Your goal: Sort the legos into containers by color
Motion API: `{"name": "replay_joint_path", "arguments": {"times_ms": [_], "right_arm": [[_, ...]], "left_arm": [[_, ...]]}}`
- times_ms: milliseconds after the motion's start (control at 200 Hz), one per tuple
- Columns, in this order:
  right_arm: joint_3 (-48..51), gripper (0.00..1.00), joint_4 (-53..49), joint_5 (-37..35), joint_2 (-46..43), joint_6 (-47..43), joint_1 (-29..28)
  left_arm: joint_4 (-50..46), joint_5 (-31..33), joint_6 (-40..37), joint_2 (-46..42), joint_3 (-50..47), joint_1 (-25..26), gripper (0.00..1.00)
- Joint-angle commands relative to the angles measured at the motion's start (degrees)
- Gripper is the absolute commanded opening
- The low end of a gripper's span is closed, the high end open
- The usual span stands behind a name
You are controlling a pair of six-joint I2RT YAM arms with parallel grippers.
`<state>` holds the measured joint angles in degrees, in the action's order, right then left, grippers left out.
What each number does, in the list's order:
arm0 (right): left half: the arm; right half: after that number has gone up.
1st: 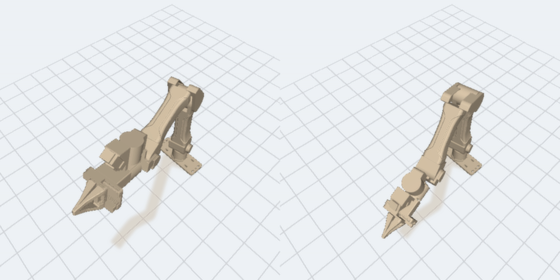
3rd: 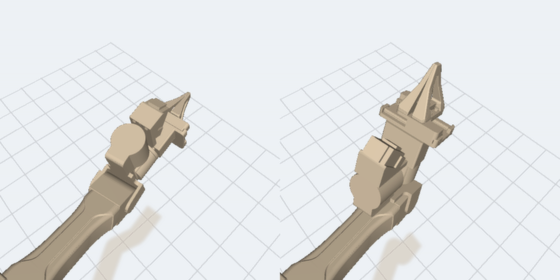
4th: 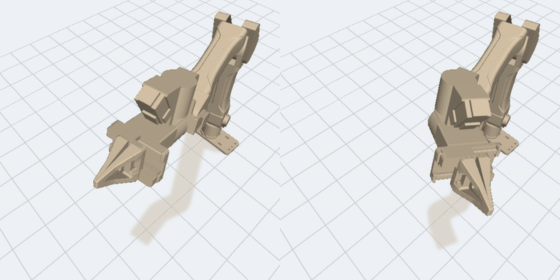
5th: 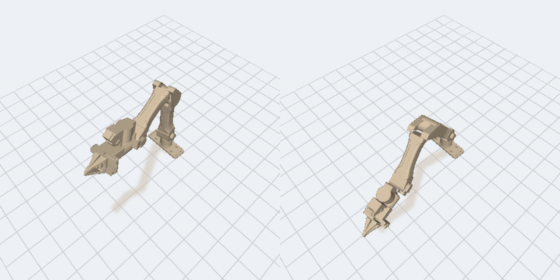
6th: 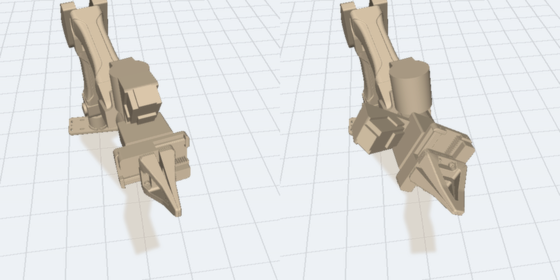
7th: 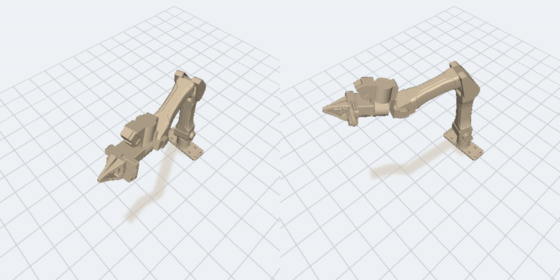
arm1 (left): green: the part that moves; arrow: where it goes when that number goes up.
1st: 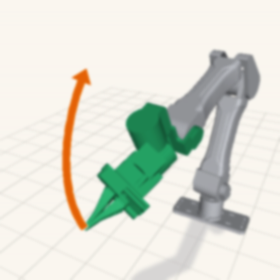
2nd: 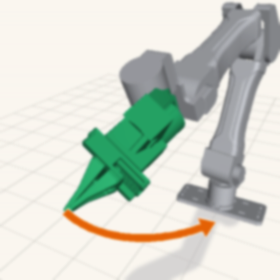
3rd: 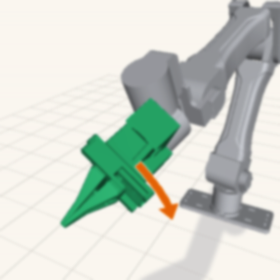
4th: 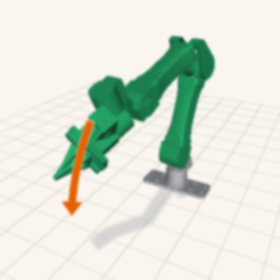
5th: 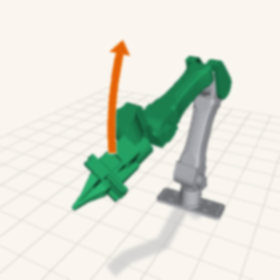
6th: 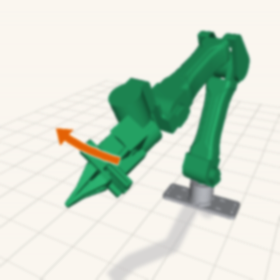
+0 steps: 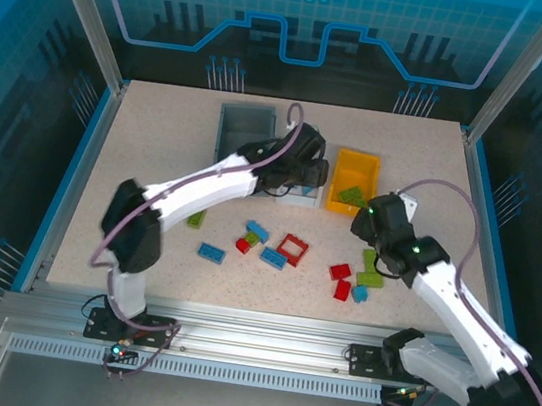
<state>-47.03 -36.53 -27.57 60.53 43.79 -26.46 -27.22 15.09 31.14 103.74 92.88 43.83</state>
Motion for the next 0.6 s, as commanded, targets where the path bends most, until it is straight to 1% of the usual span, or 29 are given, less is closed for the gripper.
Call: {"name": "replay_joint_path", "arguments": {"times_ms": [0,75,140,215,315,420,500,555,595], "right_arm": [[-1.6,0.76,-9.6,4.8,7.0,-3.9,1.8],[0.1,0.76,-7.4,8.3,11.0,-5.4,2.9],[1.0,0.77,-6.4,9.5,14.5,-6.3,4.2],[1.5,0.76,-5.2,10.7,17.9,-7.9,5.7],[1.4,0.73,-4.0,12.2,21.3,-9.4,6.8],[0.0,0.71,-5.5,12.0,23.8,-8.8,7.2],[-0.4,0.68,-6.6,12.9,25.5,-7.9,9.4],[0.0,0.62,-6.1,15.1,26.3,-8.4,11.1],[-0.1,0.60,-5.8,15.9,26.7,-8.8,12.0]], "left_arm": [[13.8,-2.9,1.6,-13.1,-14.3,5.5,0.60],[22.9,-2.4,2.0,-21.8,-24.8,9.9,0.63],[26.2,-1.5,2.6,-27.7,-30.9,13.1,0.64],[25.1,0.5,4.9,-32.6,-35.3,15.9,0.64],[23.2,3.0,8.8,-37.6,-40.4,18.1,0.63],[21.0,3.9,11.6,-40.9,-44.2,18.6,0.63],[19.2,4.8,11.8,-42.5,-44.6,18.7,0.63],[19.0,5.2,11.6,-43.2,-44.6,18.7,0.63],[19.3,5.5,11.4,-43.5,-44.6,18.7,0.63]]}}
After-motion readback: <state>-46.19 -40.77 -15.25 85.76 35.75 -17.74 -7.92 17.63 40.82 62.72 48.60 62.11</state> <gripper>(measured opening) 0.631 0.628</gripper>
